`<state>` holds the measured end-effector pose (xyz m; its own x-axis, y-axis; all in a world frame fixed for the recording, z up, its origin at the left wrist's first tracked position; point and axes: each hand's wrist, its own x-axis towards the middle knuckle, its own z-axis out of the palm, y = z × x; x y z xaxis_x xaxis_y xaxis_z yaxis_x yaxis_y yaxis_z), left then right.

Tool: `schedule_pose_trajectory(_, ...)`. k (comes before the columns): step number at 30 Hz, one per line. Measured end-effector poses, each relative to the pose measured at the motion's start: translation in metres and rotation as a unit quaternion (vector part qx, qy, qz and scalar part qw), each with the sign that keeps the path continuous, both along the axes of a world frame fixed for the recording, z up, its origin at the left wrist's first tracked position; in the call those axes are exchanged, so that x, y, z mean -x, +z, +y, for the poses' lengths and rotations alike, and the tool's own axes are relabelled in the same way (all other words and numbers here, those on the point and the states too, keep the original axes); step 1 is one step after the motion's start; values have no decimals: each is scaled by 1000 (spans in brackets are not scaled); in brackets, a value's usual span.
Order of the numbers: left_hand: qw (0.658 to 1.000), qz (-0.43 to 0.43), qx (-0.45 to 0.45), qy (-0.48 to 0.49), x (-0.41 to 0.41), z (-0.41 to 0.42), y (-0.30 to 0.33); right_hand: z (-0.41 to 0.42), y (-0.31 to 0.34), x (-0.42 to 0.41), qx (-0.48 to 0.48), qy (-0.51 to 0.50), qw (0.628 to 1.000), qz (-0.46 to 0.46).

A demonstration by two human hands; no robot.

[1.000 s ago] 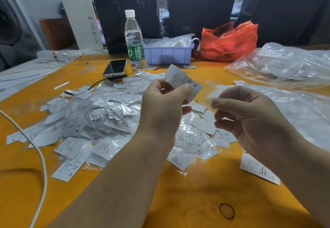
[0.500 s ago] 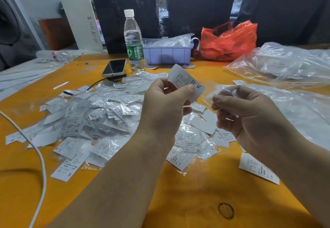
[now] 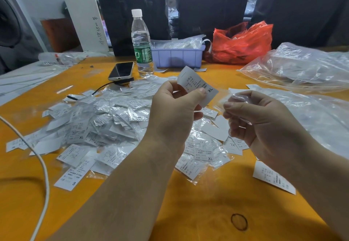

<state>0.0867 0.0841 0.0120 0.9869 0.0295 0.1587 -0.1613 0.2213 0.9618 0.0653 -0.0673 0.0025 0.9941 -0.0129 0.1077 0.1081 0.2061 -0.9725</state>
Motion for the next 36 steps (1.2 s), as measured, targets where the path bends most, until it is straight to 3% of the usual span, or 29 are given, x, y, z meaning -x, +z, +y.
schedule_pose_trajectory(12, 999, -25, -36, 2, 2, -1, -2, 3, 0, 1, 14, 10, 1000, 5)
schedule_pose_trajectory(25, 995, 52, 61, -65, 3, -8, -7, 3, -1, 4, 41, 4, 998, -39)
schedule_pose_trajectory(36, 984, 93, 62, -141, 3, -7, -6, 0, -3, 2, 49, -13, 996, -73)
